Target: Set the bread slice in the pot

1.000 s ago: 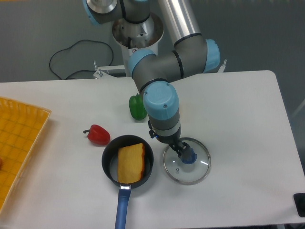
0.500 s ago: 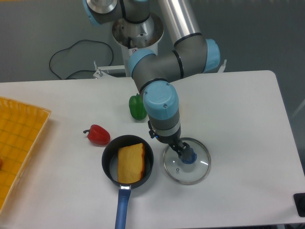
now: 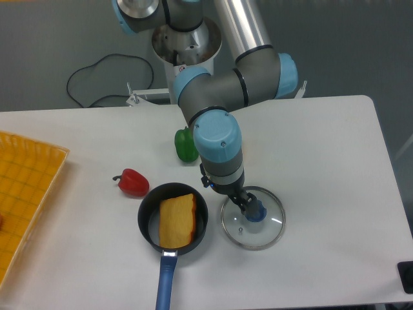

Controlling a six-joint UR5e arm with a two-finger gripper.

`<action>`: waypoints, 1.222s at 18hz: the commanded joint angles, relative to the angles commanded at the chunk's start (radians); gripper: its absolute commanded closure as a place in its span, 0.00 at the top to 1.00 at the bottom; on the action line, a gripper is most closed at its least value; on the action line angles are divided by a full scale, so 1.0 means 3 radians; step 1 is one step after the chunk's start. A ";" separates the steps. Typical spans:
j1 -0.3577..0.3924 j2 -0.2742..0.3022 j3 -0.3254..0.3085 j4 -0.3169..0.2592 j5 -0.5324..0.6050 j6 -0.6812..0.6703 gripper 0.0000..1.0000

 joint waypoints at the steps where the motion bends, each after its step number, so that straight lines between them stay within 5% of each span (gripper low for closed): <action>1: 0.0000 0.0000 0.0000 0.0000 0.0000 0.0000 1.00; 22: 0.0015 -0.0041 -0.0020 -0.0005 -0.0077 -0.0005 1.00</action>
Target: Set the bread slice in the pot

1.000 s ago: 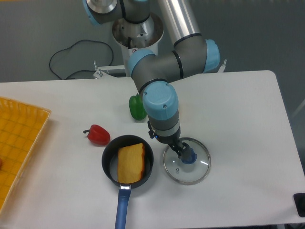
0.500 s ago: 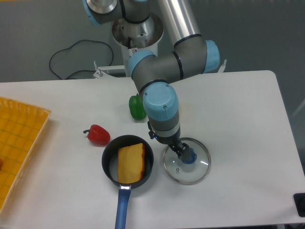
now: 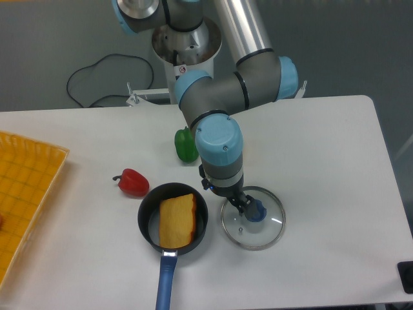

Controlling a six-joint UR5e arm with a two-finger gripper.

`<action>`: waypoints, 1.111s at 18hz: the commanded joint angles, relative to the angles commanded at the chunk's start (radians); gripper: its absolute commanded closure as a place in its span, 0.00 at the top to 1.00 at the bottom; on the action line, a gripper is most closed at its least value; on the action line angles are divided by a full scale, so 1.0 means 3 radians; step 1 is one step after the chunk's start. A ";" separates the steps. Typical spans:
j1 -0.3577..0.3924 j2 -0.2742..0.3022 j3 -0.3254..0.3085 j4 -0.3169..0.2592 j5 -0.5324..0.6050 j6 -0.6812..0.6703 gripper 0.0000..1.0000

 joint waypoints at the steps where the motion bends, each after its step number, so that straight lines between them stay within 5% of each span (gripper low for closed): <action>1: 0.0000 0.0000 0.0000 -0.0005 0.0000 0.0000 1.00; 7: -0.0005 0.0015 0.0020 -0.0015 -0.0209 -0.0537 1.00; 20: 0.0031 0.0061 0.0005 -0.0307 -0.0015 -0.0245 1.00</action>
